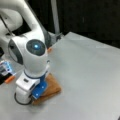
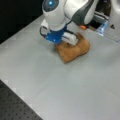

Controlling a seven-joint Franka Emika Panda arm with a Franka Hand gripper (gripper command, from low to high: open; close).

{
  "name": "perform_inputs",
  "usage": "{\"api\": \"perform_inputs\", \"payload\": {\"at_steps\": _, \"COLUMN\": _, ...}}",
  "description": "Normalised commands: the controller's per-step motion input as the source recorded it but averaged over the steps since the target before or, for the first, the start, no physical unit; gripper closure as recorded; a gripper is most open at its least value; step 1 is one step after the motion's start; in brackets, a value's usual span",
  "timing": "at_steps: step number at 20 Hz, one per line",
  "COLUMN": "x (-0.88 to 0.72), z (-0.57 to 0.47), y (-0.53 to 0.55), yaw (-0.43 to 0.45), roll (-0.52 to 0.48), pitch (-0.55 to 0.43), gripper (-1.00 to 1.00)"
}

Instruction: Folding a towel twice

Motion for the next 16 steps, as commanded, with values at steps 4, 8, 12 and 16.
{"api": "perform_inputs", "payload": {"at_steps": 4, "x": -0.24, "z": 0.15, "y": 0.09, "yaw": -0.128, "roll": -0.044, "pitch": -0.04, "gripper": -1.0}}
{"api": "perform_inputs", "payload": {"at_steps": 8, "x": -0.21, "z": 0.13, "y": 0.13, "yaw": -0.135, "roll": -0.089, "pitch": -0.054, "gripper": -1.0}}
{"api": "perform_inputs", "payload": {"at_steps": 12, "x": -0.18, "z": 0.12, "y": 0.2, "yaw": -0.115, "roll": -0.125, "pitch": -0.046, "gripper": -1.0}}
{"api": "perform_inputs", "payload": {"at_steps": 16, "x": -0.14, "z": 0.17, "y": 0.3, "yaw": -0.09, "roll": -0.113, "pitch": -0.032, "gripper": -1.0}}
